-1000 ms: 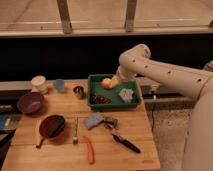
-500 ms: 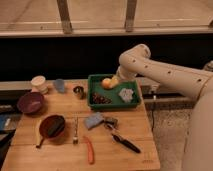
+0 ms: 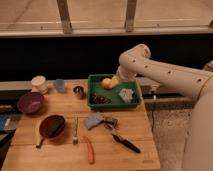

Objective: Place fork in plastic cup

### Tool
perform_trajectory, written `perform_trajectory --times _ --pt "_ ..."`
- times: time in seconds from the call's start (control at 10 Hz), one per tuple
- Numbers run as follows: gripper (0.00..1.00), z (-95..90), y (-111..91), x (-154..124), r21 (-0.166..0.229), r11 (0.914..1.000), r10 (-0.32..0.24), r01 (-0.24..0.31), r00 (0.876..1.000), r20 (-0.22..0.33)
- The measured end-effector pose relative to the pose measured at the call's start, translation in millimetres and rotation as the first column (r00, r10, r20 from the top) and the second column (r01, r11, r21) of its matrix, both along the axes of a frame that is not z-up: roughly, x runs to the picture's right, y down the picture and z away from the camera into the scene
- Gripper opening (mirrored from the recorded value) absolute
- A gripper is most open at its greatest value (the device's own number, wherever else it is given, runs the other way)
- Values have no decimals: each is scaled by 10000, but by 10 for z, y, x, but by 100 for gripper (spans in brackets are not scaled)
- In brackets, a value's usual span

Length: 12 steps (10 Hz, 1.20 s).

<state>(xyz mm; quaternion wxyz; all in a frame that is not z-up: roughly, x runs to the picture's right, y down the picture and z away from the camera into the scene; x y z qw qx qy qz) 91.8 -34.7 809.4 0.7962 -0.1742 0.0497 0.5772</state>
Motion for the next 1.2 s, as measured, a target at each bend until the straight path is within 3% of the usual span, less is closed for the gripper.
perform_trajectory --times 0.8,1.0,1.1,1.2 --pt "76 -13 -6 21 -39 10000 -26 26 10000 -42" --pt "76 -50 29 -119 -269 9962 -825 825 9966 19" --pt "76 -69 90 -291 -368 9894 -1399 1405 9900 168" --pt "76 -123 220 -511 -491 9769 -2065 2082 9777 383"
